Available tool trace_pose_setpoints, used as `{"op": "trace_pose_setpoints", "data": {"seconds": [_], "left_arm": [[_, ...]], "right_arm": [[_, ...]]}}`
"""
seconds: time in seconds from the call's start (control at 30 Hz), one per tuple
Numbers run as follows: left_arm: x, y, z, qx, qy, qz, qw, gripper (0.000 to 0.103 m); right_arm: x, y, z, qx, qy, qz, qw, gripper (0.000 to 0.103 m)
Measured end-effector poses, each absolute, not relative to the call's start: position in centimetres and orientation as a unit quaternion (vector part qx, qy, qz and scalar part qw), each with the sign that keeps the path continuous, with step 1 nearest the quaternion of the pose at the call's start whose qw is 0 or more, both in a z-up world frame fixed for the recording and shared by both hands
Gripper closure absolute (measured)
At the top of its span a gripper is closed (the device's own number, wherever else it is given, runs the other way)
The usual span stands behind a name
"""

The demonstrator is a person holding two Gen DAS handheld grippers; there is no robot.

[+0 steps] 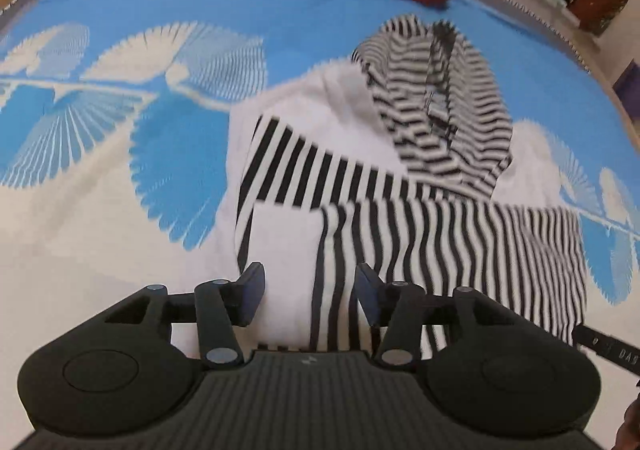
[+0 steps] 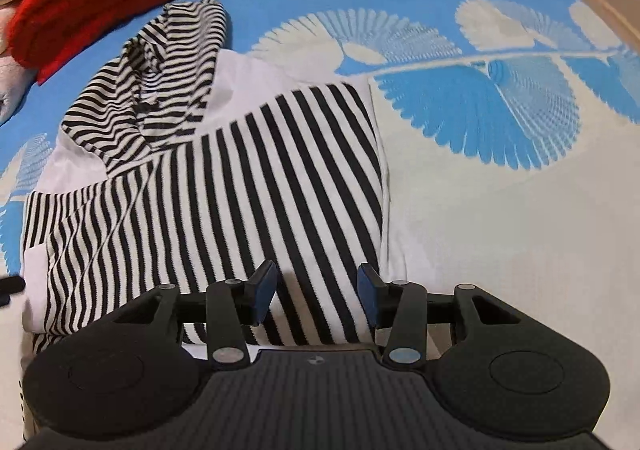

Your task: Fold small clothes

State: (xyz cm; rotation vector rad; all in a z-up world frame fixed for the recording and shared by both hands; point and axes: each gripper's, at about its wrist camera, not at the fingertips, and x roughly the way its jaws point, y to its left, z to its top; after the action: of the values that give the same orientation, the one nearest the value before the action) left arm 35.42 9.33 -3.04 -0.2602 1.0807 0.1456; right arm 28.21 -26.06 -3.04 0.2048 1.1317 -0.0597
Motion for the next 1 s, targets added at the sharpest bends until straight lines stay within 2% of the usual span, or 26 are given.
{"op": "trace_pose_setpoints", "data": {"seconds": [0.13, 0.2, 0.57, 0.67, 0.73, 0.8, 0.83, 1.0], "left_arm": [[35.6, 8.8, -1.9, -0.113, 0.466, 0.067, 0.875, 0.03], [35.4, 8.8, -1.1, -0.097, 0.44, 0.074, 0.89, 0.027], [35.8, 11.0, -0.3, -0.095, 0.404, 0.079, 0.906, 0.028], [35.8, 11.5, -0.5, -0.078, 0.399, 0.073, 0.911, 0.045], [35.8, 12.1, -0.5, -0.06, 0.387, 0.088, 0.916, 0.066], [35.8, 12.5, -0.5, -0.027, 0.374, 0.105, 0.921, 0.077], [35.9, 12.8, -0.4, -0.02, 0.371, 0.108, 0.922, 0.081], [38.2, 13.7, 0.6, -0.018, 0.373, 0.085, 0.924, 0.081]], "right_arm": [[28.2, -26.0, -2.2, 0.081, 0.524, -0.023, 0.848, 0.056], [28.1, -26.1, -1.6, 0.073, 0.514, -0.022, 0.855, 0.056], [27.6, -27.5, 0.9, 0.045, 0.474, -0.02, 0.879, 0.056], [27.7, -28.0, 1.3, 0.056, 0.472, -0.02, 0.88, 0.056], [27.9, -28.4, 1.5, 0.061, 0.47, -0.02, 0.88, 0.056], [28.1, -28.7, 1.4, 0.063, 0.473, -0.02, 0.879, 0.056], [28.3, -29.0, 1.3, 0.064, 0.475, -0.022, 0.878, 0.056], [28.9, -29.8, 1.9, 0.07, 0.471, -0.034, 0.879, 0.056]]}}
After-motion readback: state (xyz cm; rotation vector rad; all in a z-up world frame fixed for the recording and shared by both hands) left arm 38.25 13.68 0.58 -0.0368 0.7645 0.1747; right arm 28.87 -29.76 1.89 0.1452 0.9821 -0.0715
